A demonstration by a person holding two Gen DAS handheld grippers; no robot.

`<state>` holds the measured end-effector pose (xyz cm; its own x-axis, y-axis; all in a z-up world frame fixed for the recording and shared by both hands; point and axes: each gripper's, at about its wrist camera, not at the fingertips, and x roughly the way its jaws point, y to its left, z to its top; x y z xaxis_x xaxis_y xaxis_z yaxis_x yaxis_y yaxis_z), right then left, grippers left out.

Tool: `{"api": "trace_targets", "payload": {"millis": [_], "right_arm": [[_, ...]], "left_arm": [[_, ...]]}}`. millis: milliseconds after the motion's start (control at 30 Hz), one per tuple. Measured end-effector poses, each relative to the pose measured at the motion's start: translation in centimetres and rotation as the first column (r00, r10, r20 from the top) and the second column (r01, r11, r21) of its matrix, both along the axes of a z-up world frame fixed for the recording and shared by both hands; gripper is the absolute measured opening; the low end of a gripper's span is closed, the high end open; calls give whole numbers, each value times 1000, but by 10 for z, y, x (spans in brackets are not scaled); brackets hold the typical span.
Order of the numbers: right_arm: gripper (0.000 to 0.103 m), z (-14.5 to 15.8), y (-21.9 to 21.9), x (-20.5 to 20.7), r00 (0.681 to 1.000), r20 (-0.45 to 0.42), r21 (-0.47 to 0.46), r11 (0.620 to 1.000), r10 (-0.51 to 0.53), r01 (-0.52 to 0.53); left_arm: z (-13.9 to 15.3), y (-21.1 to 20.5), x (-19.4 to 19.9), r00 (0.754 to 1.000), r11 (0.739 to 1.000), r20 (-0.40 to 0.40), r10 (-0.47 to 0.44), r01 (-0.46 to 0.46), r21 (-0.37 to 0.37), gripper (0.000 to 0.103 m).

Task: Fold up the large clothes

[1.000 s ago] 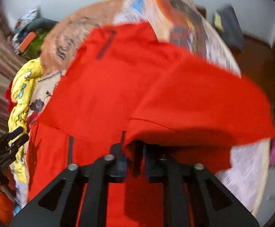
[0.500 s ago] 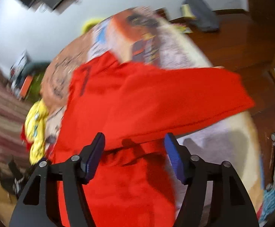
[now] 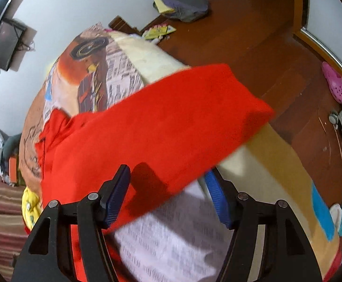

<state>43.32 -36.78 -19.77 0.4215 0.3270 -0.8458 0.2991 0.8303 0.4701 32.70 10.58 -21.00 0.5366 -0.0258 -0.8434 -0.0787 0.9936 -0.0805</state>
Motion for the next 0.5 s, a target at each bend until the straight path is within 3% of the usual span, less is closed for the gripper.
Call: {"api": "trace_targets", "payload": {"millis": [67, 200, 367, 500], "right_arm": [[47, -1, -1, 7, 1000, -9, -46, 999, -29, 29], [7, 12, 1, 14, 1000, 7, -126, 992, -19, 20], [7, 71, 32, 12, 983, 142, -238, 968, 113, -77], [7, 136, 76, 5, 936, 258, -285, 945, 237, -161]], "left_arm": [[-1, 2, 0, 1000, 1000, -1, 7, -7, -1, 59], [-2, 8, -2, 1000, 1000, -2, 15, -15, 9, 59], [1, 15, -7, 1000, 999, 13, 23, -24, 30, 59], [7, 23, -12, 999, 999, 27, 35, -35, -3, 59]]}}
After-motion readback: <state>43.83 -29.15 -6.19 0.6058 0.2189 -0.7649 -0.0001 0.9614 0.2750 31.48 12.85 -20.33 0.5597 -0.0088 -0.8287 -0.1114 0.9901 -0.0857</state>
